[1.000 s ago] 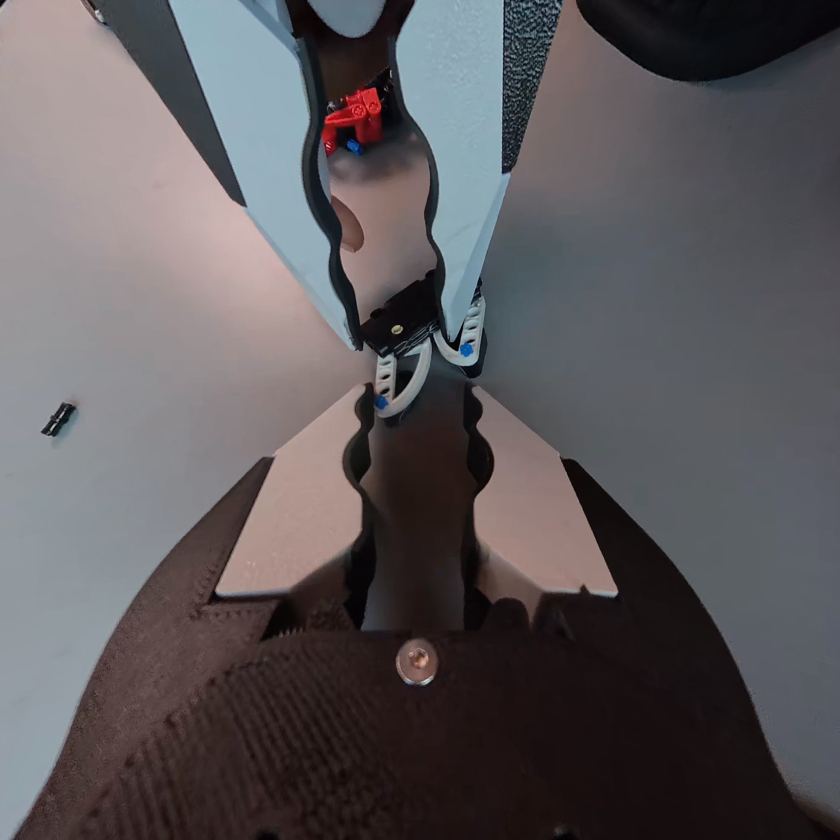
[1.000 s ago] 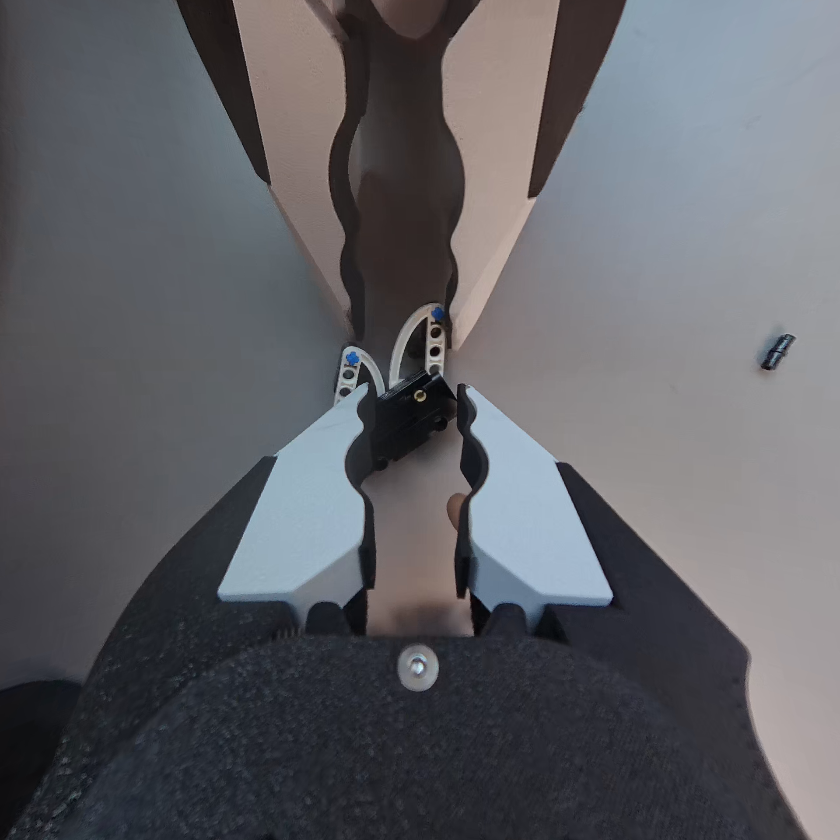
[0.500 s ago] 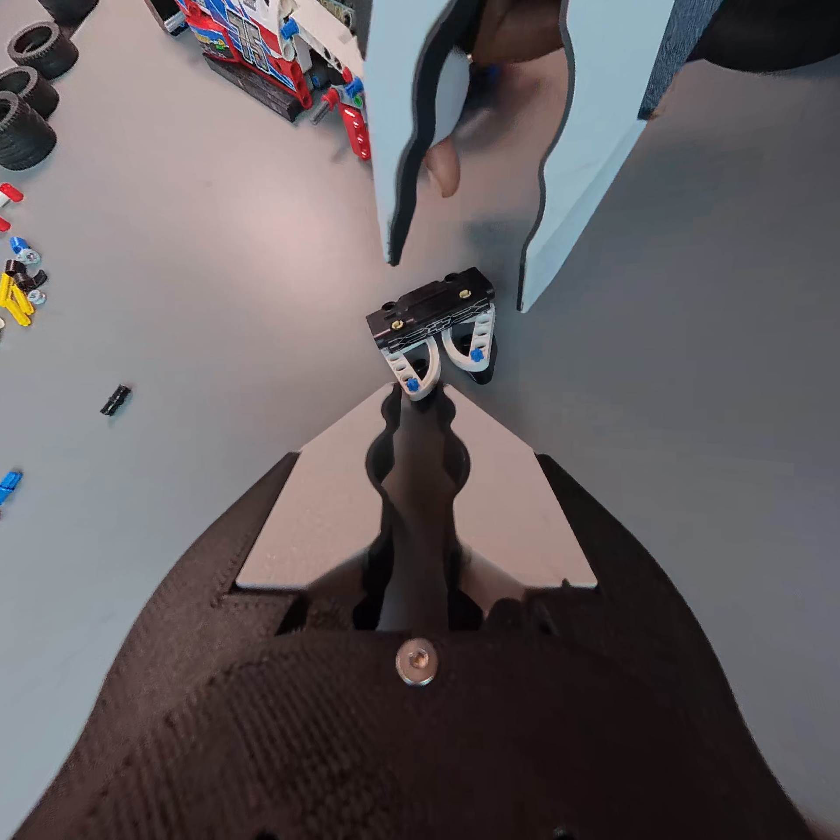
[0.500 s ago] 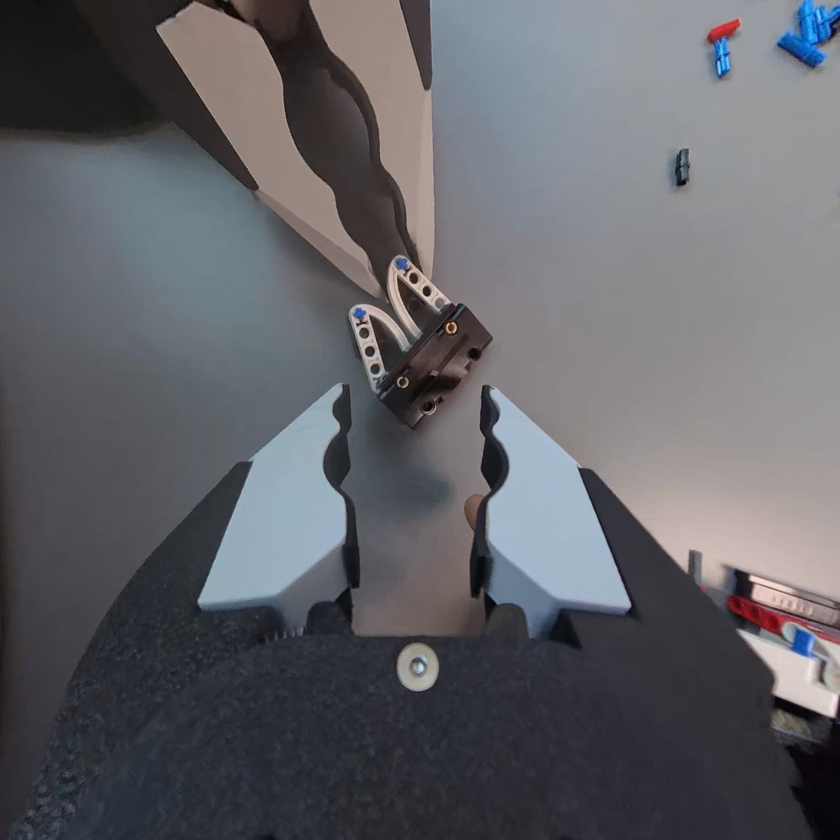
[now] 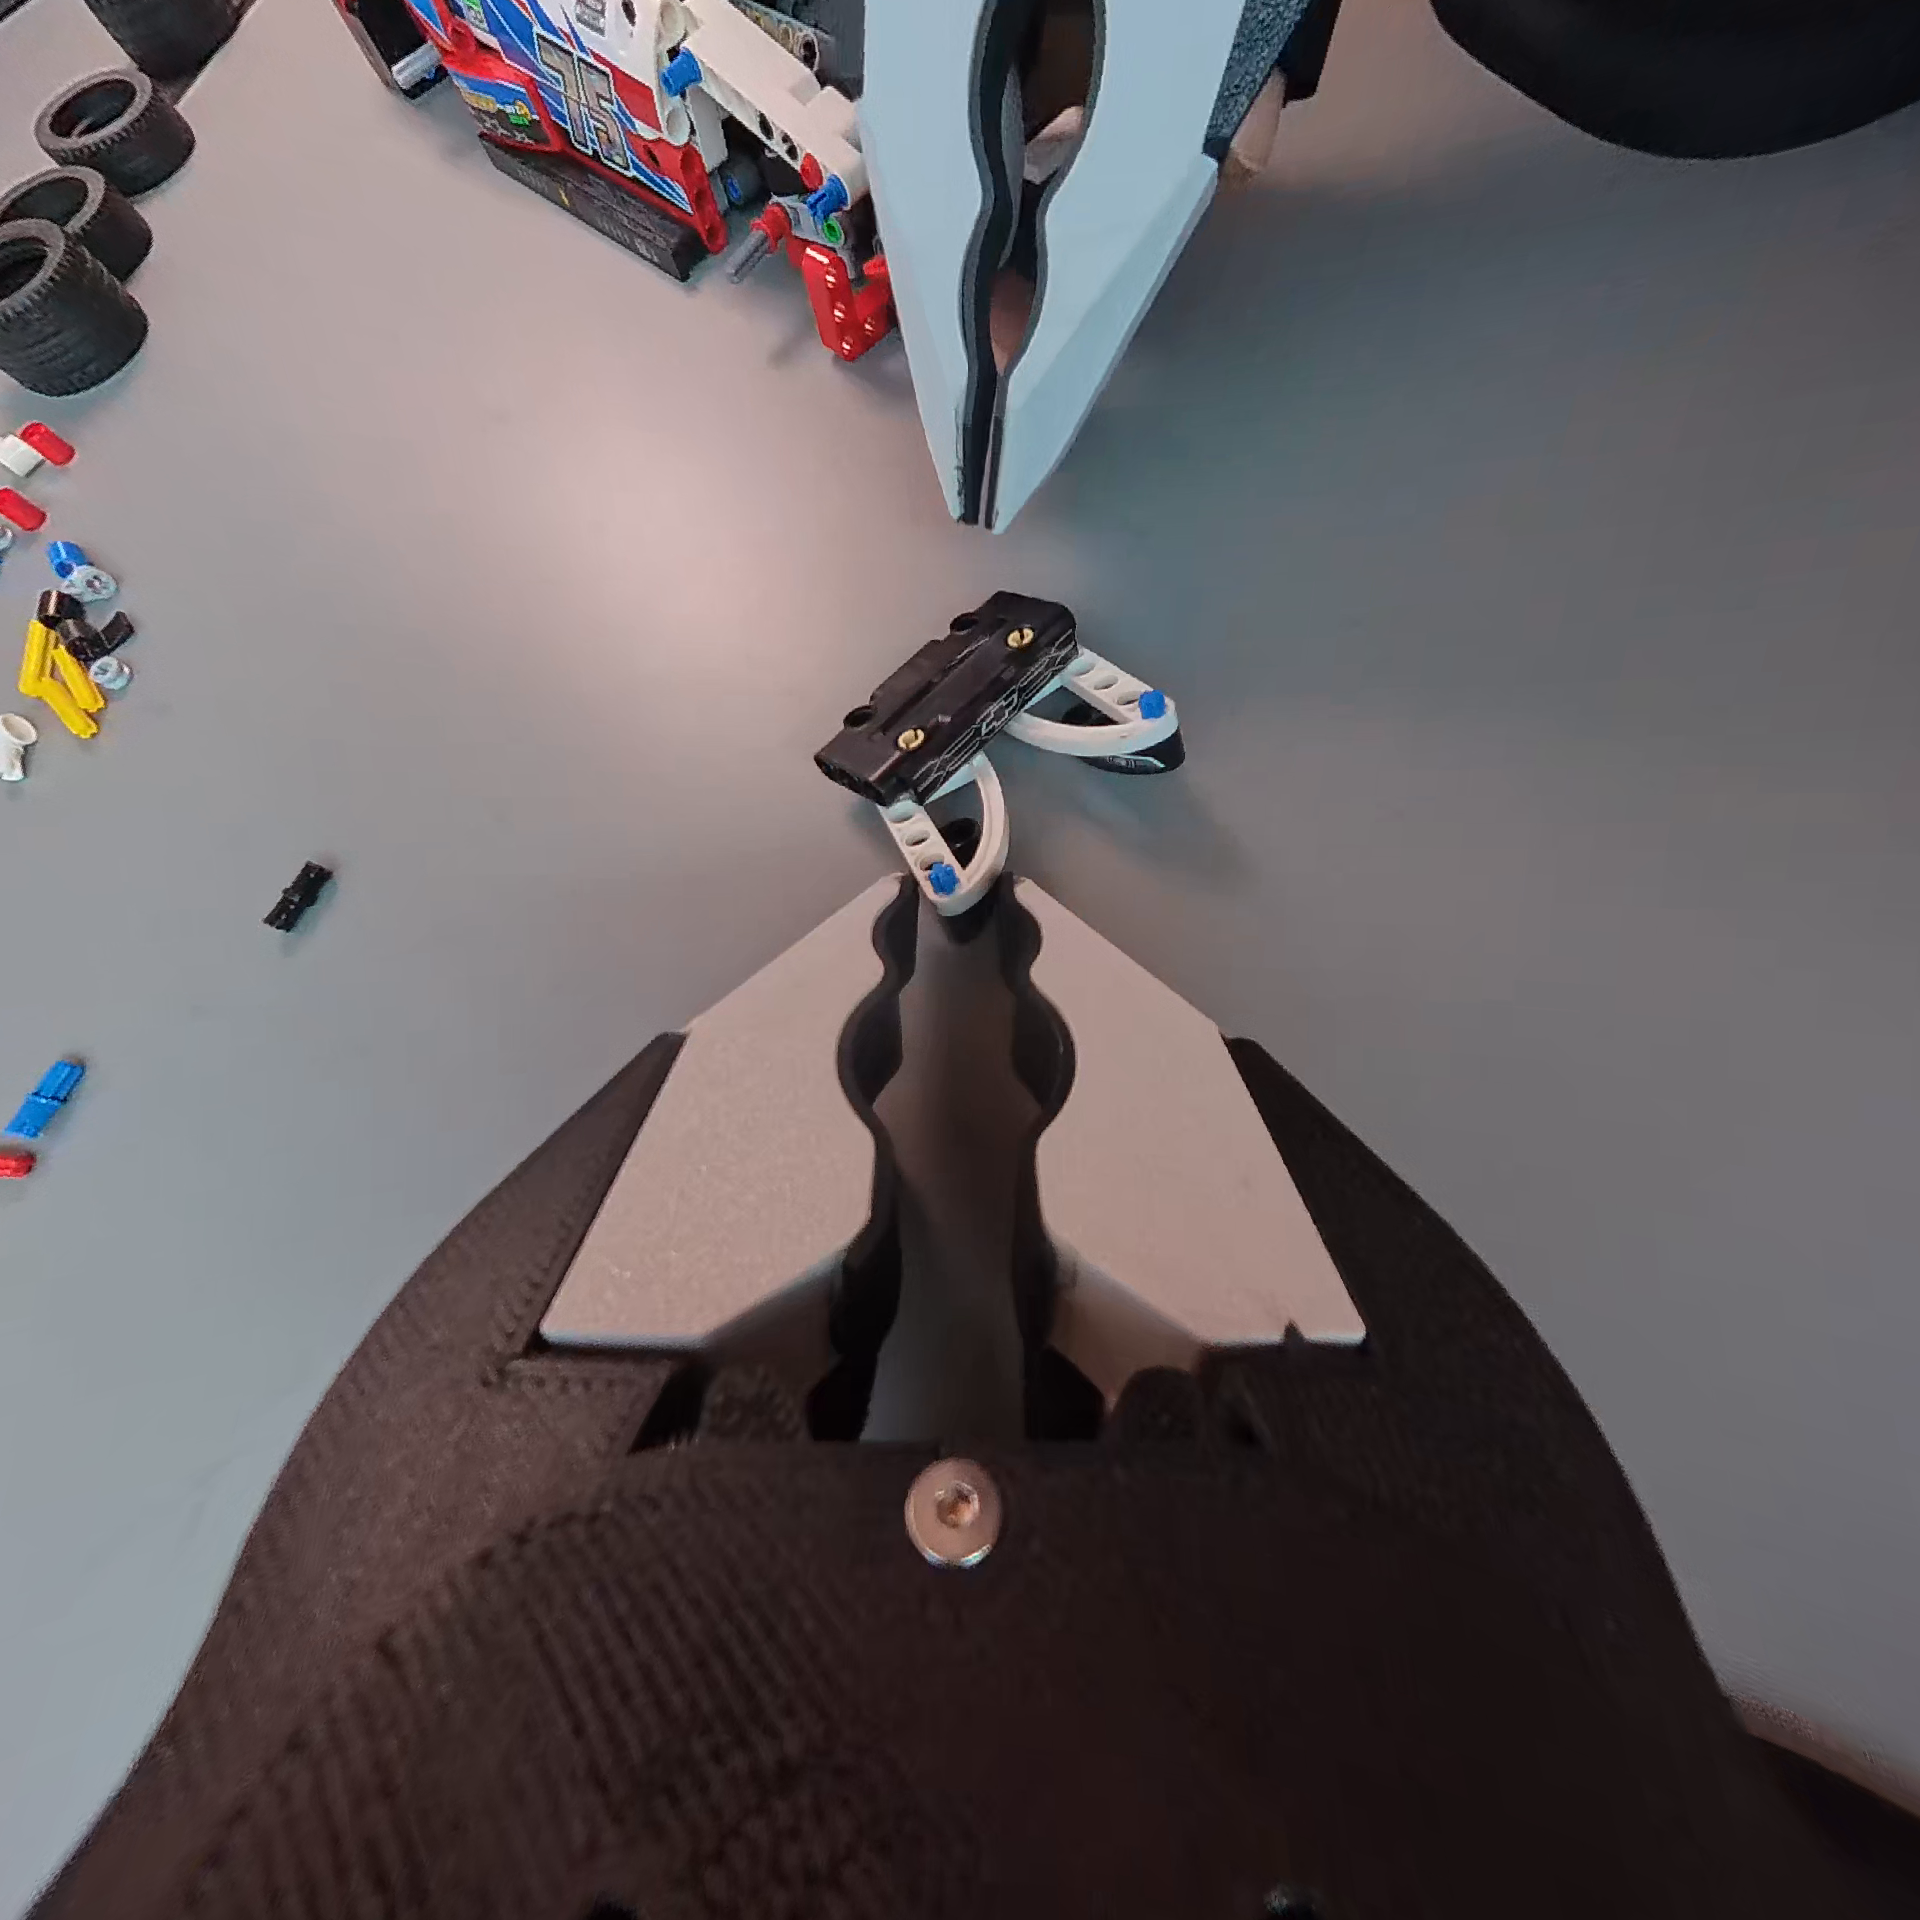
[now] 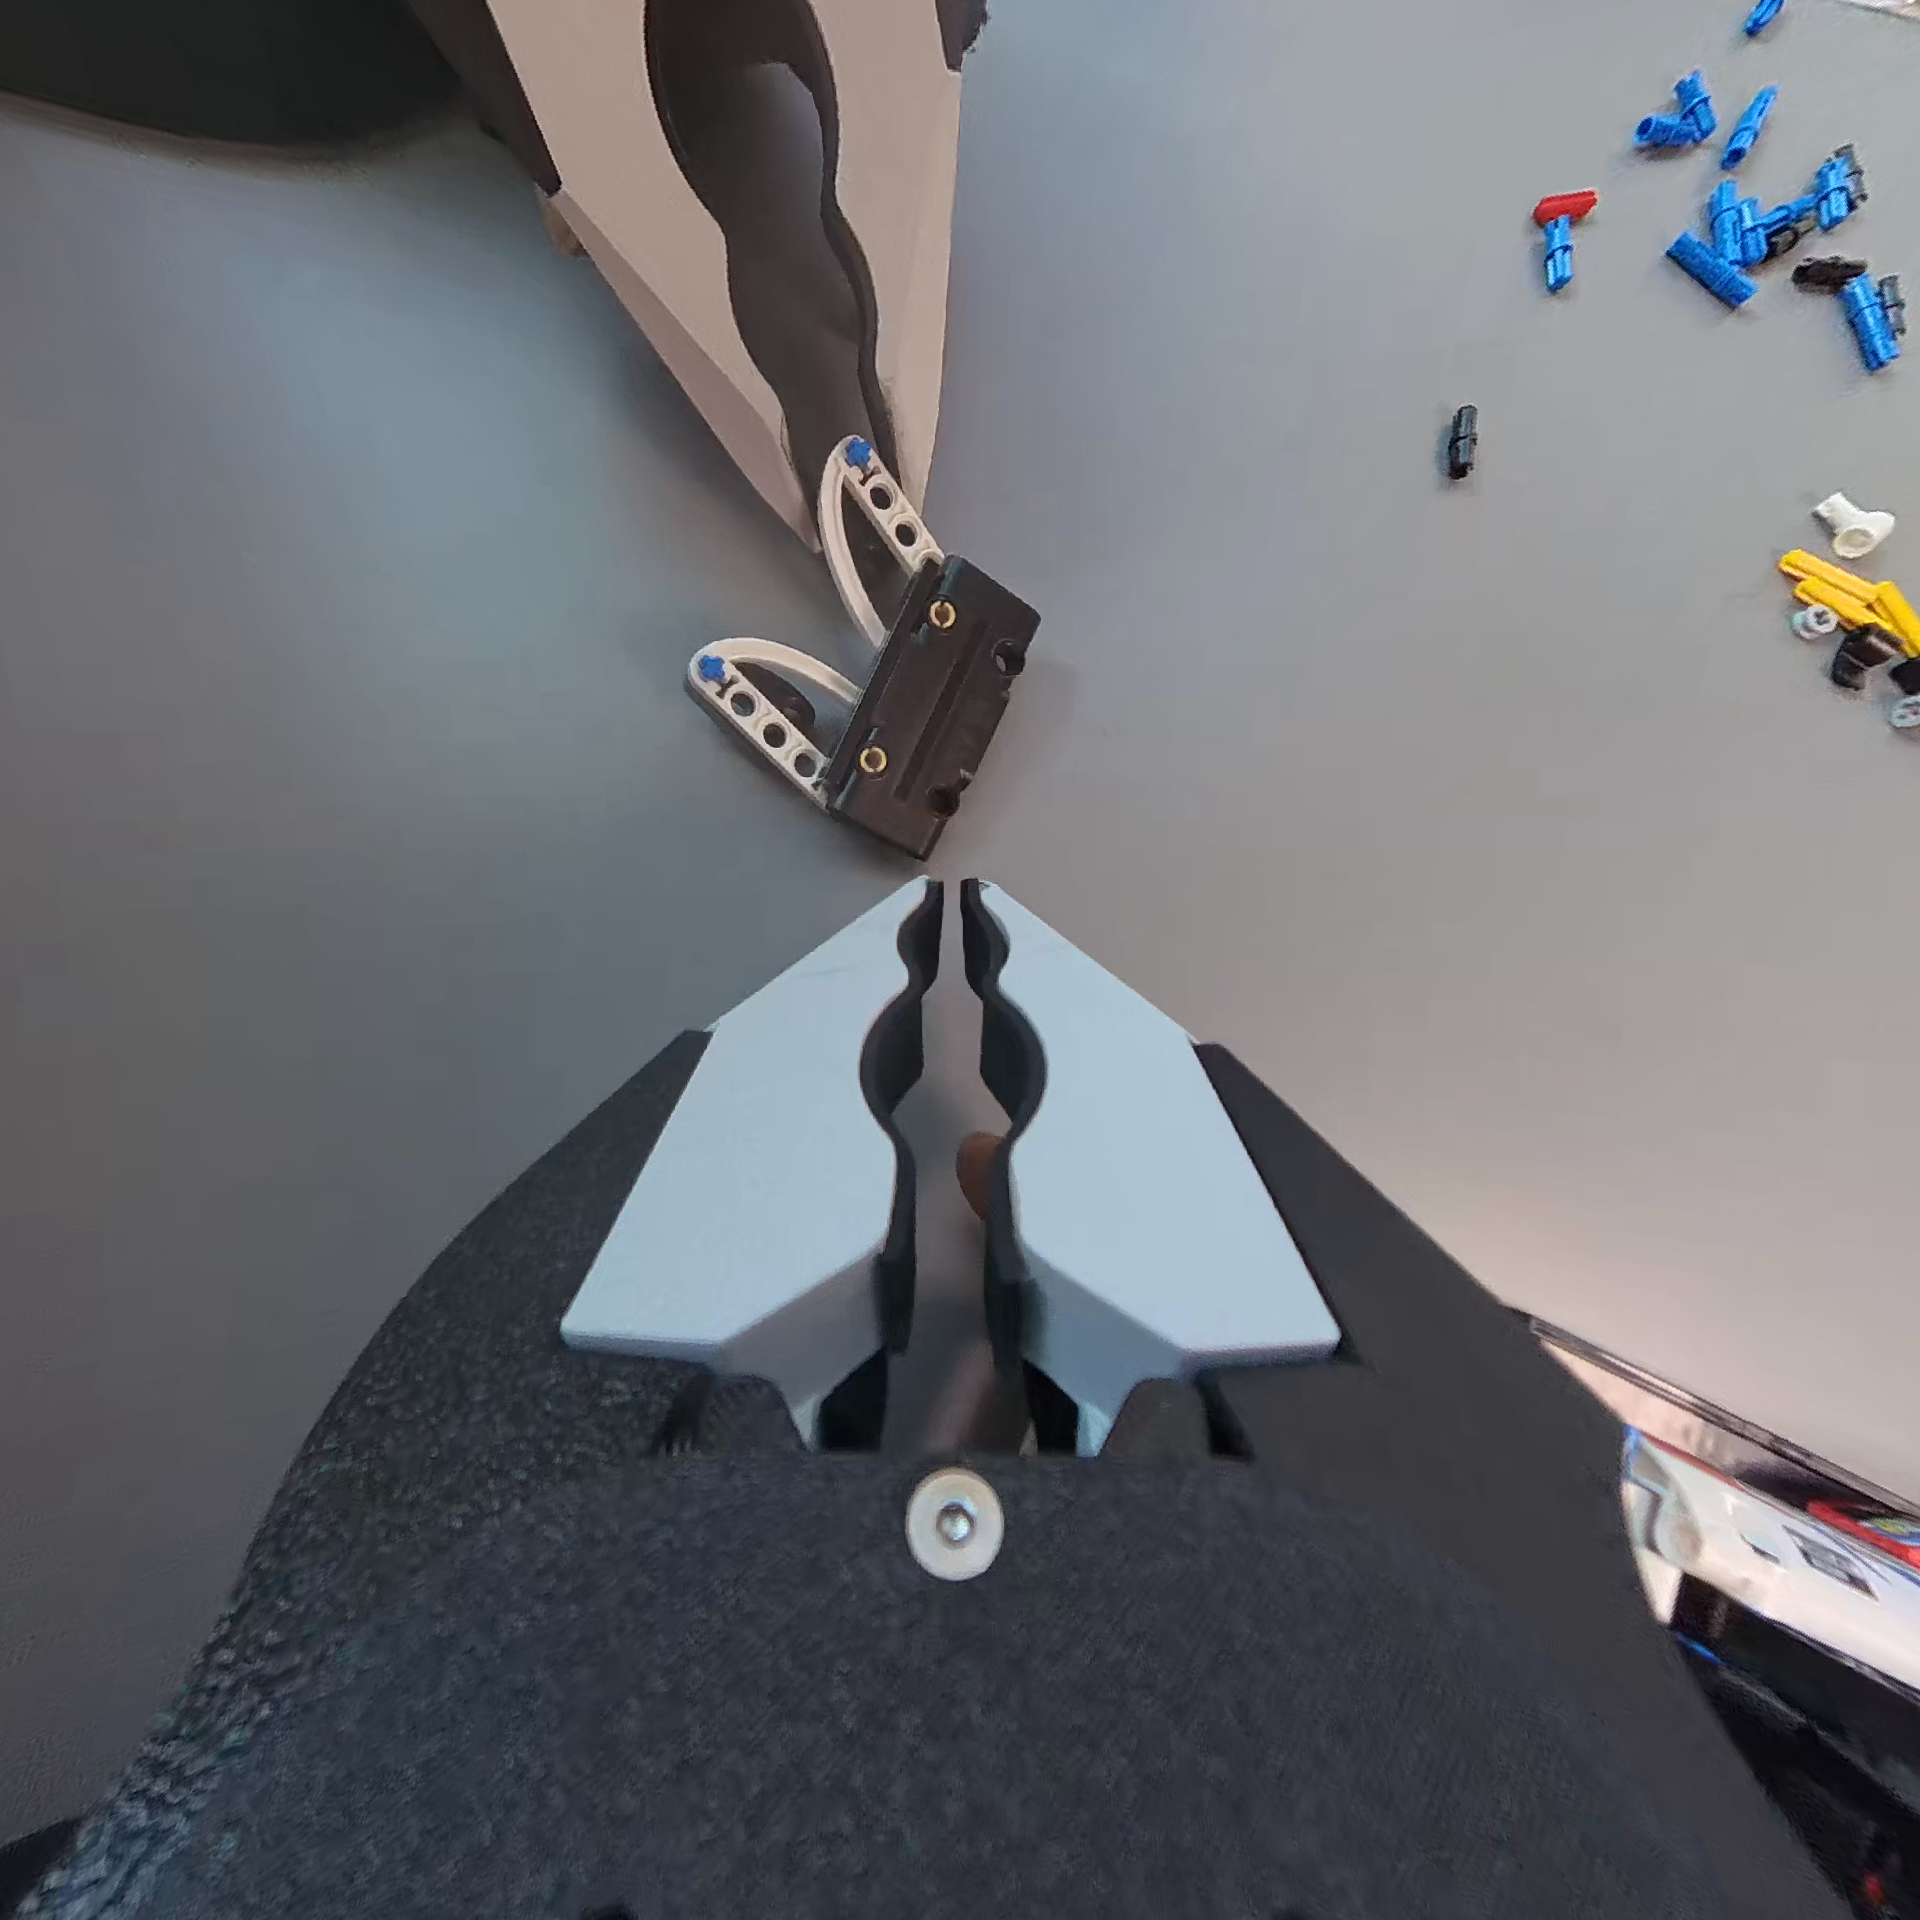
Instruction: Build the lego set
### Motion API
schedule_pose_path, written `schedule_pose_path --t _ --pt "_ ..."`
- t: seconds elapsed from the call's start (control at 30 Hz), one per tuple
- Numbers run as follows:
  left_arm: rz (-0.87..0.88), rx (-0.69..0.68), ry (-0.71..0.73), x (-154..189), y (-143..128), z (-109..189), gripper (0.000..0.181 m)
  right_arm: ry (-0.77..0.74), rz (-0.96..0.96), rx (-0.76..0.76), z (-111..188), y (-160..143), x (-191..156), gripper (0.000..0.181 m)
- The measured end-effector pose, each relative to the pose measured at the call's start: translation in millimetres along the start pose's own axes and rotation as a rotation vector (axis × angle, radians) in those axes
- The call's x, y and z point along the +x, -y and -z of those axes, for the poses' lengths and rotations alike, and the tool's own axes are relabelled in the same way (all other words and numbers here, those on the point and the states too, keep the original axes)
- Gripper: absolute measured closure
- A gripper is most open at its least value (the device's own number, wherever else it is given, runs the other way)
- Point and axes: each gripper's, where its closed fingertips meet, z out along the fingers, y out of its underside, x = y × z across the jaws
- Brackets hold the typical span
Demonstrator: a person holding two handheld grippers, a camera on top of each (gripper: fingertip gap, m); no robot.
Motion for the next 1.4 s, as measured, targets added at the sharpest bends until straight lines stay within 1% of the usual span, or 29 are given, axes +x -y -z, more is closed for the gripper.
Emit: schedule_pose_path --t 0.03,0.23,0.3,0.4,0.53,0.57,0.63,0.73,0.87,1.0,1.07,1.23,1.3,1.4 --pt "0.007 0.0 -0.003 0 0 0 0.169 -0.003 -0.006 0.004 0 0 -1 0.179" --pt "0.02 -0.013 0.011 -4 -3 1 0.168 -0.004 -0.019 0.011 0 2 -9 0.17" --pt "0.05 0.001 0.027 -9 -3 3 0.158 -0.021 -0.057 0.054 1 8 -7 0.167" --pt "0.149 0.098 0.043 -22 9 12 0.147 -0.068 -0.128 0.123 4 18 1 0.159" --pt "0.296 0.258 0.162 -54 24 29 0.136 -0.201 -0.246 0.192 9 28 21 0.149" --pt "0.332 0.285 0.191 -59 27 33 0.132 -0.22 -0.287 0.211 11 30 24 0.144" --pt "0.383 0.31 0.254 -66 30 40 0.123 -0.267 -0.352 0.236 16 33 27 0.135" --pt "0.402 0.334 0.368 -67 38 53 0.114 -0.35 -0.398 0.265 29 33 25 0.119" --pt "0.402 0.328 0.497 -52 41 71 0.109 -0.458 -0.438 0.267 46 22 9 0.104" --pt "0.44 0.348 0.58 -28 40 92 0.105 -0.554 -0.491 0.286 66 8 -21 0.097" --pt "0.48 0.379 0.591 -14 41 104 0.105 -0.578 -0.534 0.307 73 1 -40 0.096" --pt "0.516 0.347 0.591 30 31 115 0.097 -0.68 -0.594 0.357 93 -17 -78 0.096" --pt "0.518 0.338 0.593 47 26 116 0.093 -0.707 -0.611 0.389 102 -20 -88 0.096" --pt "0.525 0.348 0.612 66 17 115 0.091 -0.748 -0.619 0.419 111 -23 -97 0.097"
